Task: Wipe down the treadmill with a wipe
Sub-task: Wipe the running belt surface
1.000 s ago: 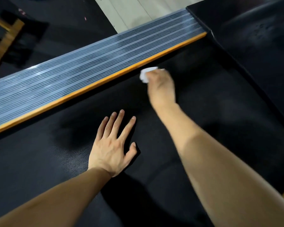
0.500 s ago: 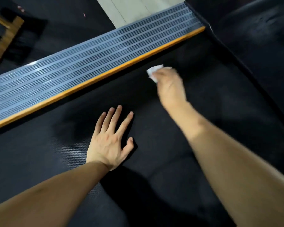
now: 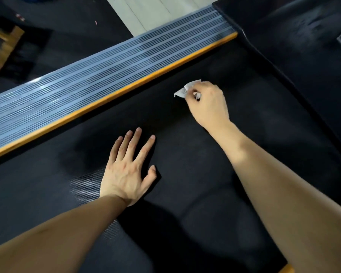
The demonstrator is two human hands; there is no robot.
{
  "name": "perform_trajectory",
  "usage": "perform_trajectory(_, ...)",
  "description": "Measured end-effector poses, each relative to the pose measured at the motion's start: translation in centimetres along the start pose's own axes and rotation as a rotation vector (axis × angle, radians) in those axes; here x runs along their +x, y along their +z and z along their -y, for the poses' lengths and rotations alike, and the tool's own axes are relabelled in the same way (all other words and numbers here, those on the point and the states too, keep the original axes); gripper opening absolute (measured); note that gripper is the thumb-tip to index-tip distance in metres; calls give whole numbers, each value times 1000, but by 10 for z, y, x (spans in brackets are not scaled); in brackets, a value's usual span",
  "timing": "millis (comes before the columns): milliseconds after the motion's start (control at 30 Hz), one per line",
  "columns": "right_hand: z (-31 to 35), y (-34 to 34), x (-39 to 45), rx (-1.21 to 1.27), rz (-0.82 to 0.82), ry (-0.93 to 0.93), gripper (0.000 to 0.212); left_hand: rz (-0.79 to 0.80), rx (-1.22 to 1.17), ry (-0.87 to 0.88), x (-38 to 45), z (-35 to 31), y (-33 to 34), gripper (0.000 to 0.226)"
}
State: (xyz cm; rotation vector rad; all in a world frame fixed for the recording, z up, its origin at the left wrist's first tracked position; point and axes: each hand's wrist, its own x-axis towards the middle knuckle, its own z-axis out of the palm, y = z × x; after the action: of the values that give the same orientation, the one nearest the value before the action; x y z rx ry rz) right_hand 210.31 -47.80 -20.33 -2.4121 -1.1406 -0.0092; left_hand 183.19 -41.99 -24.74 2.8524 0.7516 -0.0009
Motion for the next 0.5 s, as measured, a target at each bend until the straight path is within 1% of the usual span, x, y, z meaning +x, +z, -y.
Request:
perform_trajectory(67,4,3,-1,52,-72,112,10,-8,-5,0,-1,0,0,73)
perform_trajectory(100,3,6,-1,61,-101,161,12,-7,-3,0,-1,0,0,73)
perform_trajectory(167,0,16,-2,42,-130,226,31,-3,-4,4,0,1,0,73)
perform_trajectory(200,1,20,-3,13,-120,238,31,-2,-2,3,0,1,0,73)
perform_trajectory(233,4,24,-4,-22,-91,230,25,0,-2,-3,0,1,0,73)
perform_trajectory(300,13,28,-8,-81,-31,162,13,6,-4,-9,1,1,-1,72)
perform_trajectory(333,21,27,-12,-86,23,93,5,2,2,-13,0,1,-1,72)
perform_trajectory(433,40,39,-39,14,133,-216,11,17,24,-10,-2,2,1,72)
perform_trajectory(500,44,43,-72,84,167,-350,5,16,26,-21,3,2,0,71)
